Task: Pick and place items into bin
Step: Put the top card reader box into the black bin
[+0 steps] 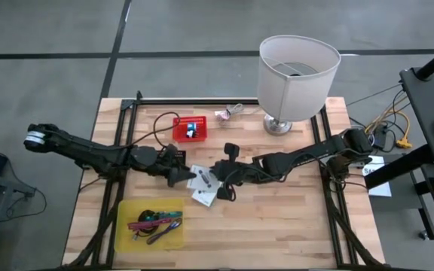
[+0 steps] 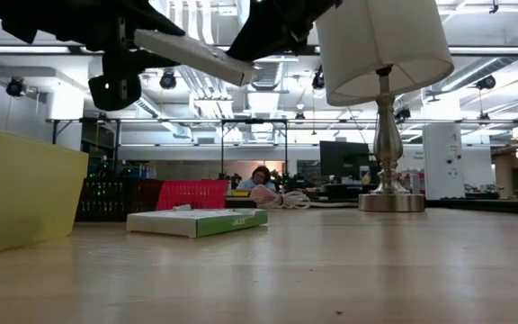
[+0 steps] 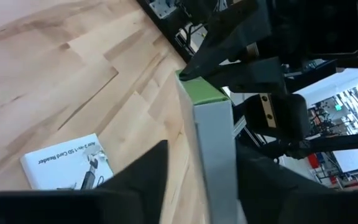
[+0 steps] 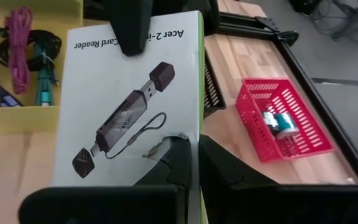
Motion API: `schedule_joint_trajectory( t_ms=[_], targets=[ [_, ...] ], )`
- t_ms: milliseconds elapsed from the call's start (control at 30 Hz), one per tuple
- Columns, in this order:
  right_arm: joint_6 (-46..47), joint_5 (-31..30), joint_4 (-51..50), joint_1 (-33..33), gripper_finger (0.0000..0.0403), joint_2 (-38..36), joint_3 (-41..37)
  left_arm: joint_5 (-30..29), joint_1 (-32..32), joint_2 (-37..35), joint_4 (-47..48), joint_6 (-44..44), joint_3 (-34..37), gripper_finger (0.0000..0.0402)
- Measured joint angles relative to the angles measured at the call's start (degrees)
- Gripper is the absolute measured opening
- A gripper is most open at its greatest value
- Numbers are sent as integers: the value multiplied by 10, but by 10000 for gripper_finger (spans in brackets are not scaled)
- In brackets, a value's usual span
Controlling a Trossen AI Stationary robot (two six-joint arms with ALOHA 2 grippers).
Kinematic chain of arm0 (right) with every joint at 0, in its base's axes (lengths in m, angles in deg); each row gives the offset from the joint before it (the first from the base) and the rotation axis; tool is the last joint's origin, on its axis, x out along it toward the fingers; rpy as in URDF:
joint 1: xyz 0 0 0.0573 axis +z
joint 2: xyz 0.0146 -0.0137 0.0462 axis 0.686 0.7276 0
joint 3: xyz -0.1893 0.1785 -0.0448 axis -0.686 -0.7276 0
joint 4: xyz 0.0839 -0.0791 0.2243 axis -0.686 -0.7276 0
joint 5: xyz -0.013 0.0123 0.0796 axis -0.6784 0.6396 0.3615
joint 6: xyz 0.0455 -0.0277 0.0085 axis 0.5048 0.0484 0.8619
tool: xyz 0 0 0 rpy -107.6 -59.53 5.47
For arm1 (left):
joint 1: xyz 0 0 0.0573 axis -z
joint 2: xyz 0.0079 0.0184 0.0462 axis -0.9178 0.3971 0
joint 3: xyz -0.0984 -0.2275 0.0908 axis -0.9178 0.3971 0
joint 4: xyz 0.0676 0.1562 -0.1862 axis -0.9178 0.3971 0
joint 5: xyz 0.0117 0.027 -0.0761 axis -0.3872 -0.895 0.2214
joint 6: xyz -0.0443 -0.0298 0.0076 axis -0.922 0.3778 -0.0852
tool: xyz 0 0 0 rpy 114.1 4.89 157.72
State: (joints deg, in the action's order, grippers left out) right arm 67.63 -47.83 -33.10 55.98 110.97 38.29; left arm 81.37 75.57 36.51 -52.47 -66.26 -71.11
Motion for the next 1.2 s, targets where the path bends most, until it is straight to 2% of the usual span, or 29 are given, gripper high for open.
schedule_joint_trajectory(
  t_ms=[167,233,400,533,767,967,1200],
  targets=[
    [-6,-6,0,-1,11,-2,0,1,-9,-4,-12,-2,1,44],
    [-7,-8,-2,-1,12,-5,0,2,-13,-5,-17,-1,2,24],
    [-4,-5,-22,-2,44,-7,7,12,-26,-6,-16,-1,3,24],
    [22,2,-99,0,91,-9,22,16,-38,-15,18,-1,3,24],
    [58,0,-196,-1,153,-9,39,20,-62,-63,144,-49,3,24],
    [69,0,-199,-1,172,-8,38,0,-72,-142,300,-111,4,24],
    [89,-1,-199,-2,169,-8,38,-43,-76,-244,347,-163,6,24]
  ],
)
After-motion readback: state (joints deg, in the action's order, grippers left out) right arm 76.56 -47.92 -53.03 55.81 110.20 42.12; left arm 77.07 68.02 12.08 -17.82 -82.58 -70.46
